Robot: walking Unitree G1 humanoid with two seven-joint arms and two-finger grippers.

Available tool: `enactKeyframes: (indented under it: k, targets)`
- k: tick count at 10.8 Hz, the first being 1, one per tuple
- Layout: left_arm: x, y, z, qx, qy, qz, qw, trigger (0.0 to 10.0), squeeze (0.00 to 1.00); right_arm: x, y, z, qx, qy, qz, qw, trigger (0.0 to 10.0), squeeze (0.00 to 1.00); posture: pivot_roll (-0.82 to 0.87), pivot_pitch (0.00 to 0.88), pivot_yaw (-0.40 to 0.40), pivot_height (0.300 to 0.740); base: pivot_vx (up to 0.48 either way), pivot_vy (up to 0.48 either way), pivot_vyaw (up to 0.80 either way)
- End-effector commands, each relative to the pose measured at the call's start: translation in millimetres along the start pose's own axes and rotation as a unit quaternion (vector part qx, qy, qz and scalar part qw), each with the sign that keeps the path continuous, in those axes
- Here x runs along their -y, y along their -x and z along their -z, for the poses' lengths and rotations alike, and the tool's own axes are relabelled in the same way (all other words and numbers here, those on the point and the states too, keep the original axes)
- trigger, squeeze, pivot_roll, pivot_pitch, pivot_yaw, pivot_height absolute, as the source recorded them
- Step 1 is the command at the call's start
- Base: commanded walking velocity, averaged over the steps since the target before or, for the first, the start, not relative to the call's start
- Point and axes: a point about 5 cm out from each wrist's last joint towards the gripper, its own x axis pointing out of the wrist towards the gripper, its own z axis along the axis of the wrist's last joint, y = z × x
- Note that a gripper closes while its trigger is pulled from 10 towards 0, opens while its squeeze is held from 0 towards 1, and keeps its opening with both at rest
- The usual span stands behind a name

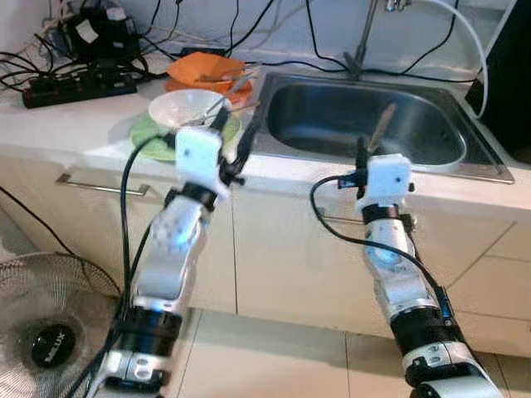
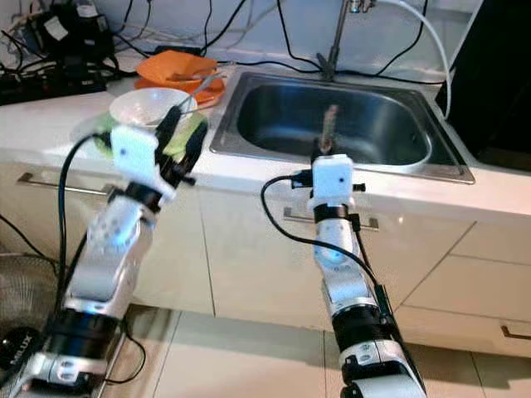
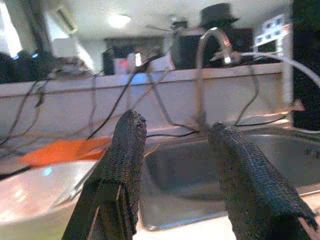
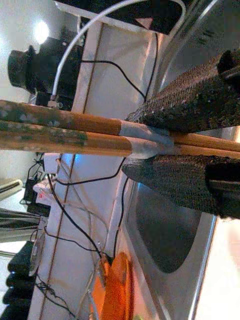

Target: Kitchen organization

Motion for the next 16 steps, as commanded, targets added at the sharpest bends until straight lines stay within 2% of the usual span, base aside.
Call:
enactKeyframes:
  k: [1,4,5,11,16]
  targets:
    - [0.6,3.6,11,-0.017,-0.01,-0.016,1.0,10.0,0.0,1.8,-3.9,-4,0.005,-0.023,0.007,1.0,10.0,0.0,0.18,0.0,-0.027,0.74,0.0,0.0,0.0]
    - [7.9,10.2,36,-0.048,-0.006,-0.053,0.997,10.0,0.0,-7.3,-2.2,-3,0.003,-0.057,-0.012,0.998,10.0,0.0,0.18,0.0,-0.029,0.74,0.0,0.0,0.0]
    - [12.5,12.0,40,-0.048,0.002,-0.047,0.998,10.0,0.0,-7.5,-2.5,-5,0.007,-0.062,-0.013,0.998,10.0,0.0,0.18,0.0,-0.028,0.74,0.255,0.0,0.0]
    - [21.2,8.3,38,-0.027,-0.002,-0.029,0.999,10.0,0.0,2.1,-5.3,-3,0.0,-0.063,0.001,0.998,10.0,0.0,0.18,0.0,-0.033,0.74,0.432,0.0,0.0]
    - [26.6,7.9,36,-0.018,-0.002,-0.013,1.0,10.0,0.0,-0.4,-5.4,-4,0.003,-0.054,-0.004,0.999,10.0,0.0,0.18,0.0,-0.032,0.74,0.37,0.0,0.0]
